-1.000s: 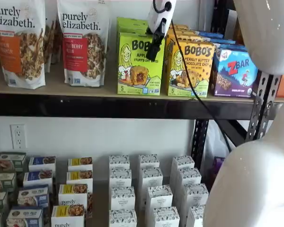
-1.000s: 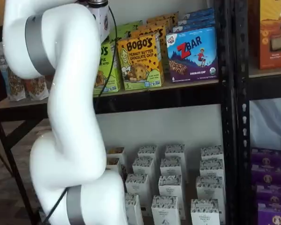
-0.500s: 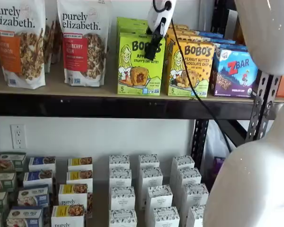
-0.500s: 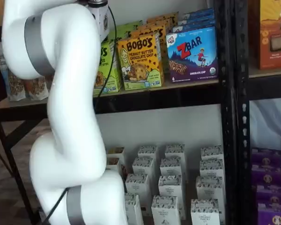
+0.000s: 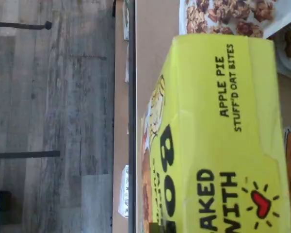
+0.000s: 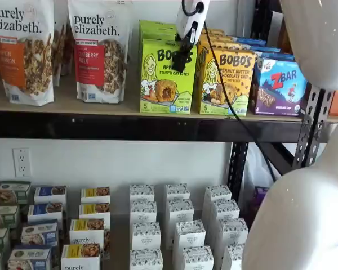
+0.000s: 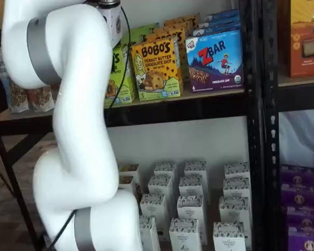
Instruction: Pick the green box on the top shelf, the fourth from the left
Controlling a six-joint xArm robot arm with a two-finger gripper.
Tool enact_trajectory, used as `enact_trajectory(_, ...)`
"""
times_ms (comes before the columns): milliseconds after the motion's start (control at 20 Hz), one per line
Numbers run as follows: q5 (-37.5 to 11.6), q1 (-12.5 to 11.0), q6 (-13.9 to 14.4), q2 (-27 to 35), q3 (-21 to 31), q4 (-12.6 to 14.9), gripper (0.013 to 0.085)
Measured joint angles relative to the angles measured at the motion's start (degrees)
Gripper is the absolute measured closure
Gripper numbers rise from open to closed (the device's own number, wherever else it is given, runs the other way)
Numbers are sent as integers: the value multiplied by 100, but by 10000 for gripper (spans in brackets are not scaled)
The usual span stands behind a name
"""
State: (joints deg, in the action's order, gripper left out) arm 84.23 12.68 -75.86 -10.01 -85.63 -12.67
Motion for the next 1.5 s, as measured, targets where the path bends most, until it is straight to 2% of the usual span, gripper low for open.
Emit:
enact_trajectory(550, 5, -29, -23, 3, -13, -79, 490)
enact_trajectory(700, 21, -42, -31, -1, -19, -108, 570)
enact_trajectory(750, 30, -44, -32, 0, -24, -113, 570)
enact_trajectory(900, 43, -47, -34, -1, -28, -122, 650)
enact_trajectory(950, 44, -48, -35, -2, -28, -125, 650)
enact_trajectory(1050, 49, -53, -38, -7, -26, -139, 730)
enact_trajectory(1100, 51, -56, -41, -9, -26, -145, 730)
enact_trajectory(1150, 54, -60, -43, -11, -26, -152, 770)
enact_trajectory(1500, 112, -42, -24, -1, -67, -88, 770)
